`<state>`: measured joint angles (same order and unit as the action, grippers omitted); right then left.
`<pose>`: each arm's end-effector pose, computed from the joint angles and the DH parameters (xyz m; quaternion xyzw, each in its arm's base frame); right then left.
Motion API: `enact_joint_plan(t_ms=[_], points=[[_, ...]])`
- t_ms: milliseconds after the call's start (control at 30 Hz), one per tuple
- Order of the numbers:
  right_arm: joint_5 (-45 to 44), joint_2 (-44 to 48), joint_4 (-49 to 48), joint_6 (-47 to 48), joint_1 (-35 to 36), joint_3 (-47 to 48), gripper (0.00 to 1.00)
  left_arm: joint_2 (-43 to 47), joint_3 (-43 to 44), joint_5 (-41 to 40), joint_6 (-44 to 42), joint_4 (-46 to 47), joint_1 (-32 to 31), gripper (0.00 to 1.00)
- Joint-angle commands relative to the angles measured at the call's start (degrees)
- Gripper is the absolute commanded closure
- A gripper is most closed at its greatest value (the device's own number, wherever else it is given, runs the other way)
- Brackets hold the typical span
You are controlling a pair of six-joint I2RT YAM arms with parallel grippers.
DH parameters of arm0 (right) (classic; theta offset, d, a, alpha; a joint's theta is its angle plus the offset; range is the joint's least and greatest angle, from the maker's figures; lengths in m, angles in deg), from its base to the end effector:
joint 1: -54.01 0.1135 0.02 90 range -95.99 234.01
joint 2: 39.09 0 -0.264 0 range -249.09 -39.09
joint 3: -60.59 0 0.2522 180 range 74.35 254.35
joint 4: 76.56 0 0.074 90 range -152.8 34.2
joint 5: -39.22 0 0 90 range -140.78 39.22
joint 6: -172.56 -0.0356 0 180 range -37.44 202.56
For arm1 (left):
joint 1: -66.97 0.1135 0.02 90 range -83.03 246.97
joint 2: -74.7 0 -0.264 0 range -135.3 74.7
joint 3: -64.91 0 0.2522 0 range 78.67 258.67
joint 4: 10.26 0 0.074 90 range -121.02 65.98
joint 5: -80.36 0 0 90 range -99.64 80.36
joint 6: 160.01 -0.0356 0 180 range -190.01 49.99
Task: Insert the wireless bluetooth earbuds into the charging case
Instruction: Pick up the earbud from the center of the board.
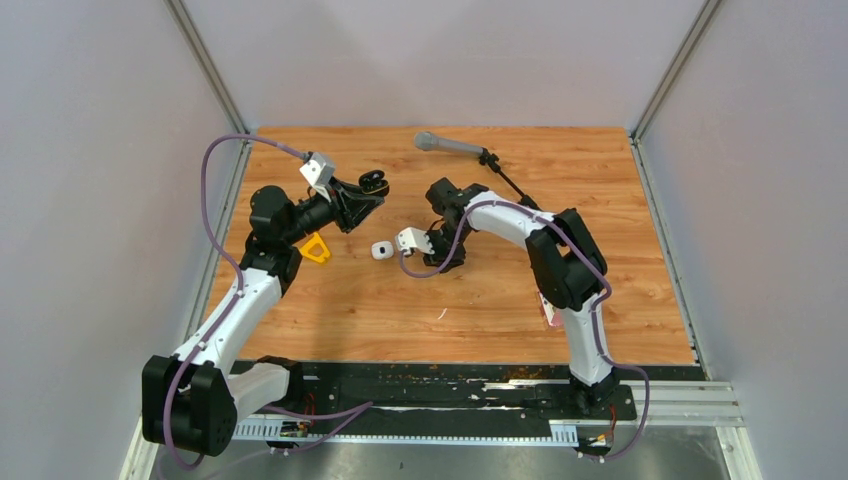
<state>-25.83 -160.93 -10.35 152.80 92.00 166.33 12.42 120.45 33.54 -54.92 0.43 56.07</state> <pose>0.3185 0.2678 0.1625 -0.7978 0.5593 0.1889 0.1228 0.2383 -0.0707 0.3245 0.2456 0.6439 -0.3975 0.6059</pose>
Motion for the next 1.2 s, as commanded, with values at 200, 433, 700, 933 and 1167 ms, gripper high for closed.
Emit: enact_joint_plan(t_ms=[200, 433, 700, 933, 1167], points=[[-0.77, -1.13, -0.70, 2.32, 1.20, -2.64, 0.72, 0.30, 1.24, -0.02, -0.89, 0.79, -0.18, 1.00], [-1.29, 0.38, -1.84, 0.26, 1.11, -3.17, 0.95, 0.09, 1.20, -0.12, -1.01, 0.82, -0.18, 1.00], [-2.22, 13.87, -4.52, -5.09, 1.13, -5.09, 1.00, -0.99, 0.88, -0.39, -1.03, 1.92, -0.18, 1.00], [-2.87, 27.14, -3.06, -8.65, 1.17, -4.79, 1.00, -3.51, 0.59, -0.14, -0.47, 4.39, -0.39, 1.00], [-2.12, 35.41, -7.38, -12.62, 1.28, -1.00, 1.00, -4.86, 0.94, 0.67, -1.03, 5.11, -2.31, 1.00]])
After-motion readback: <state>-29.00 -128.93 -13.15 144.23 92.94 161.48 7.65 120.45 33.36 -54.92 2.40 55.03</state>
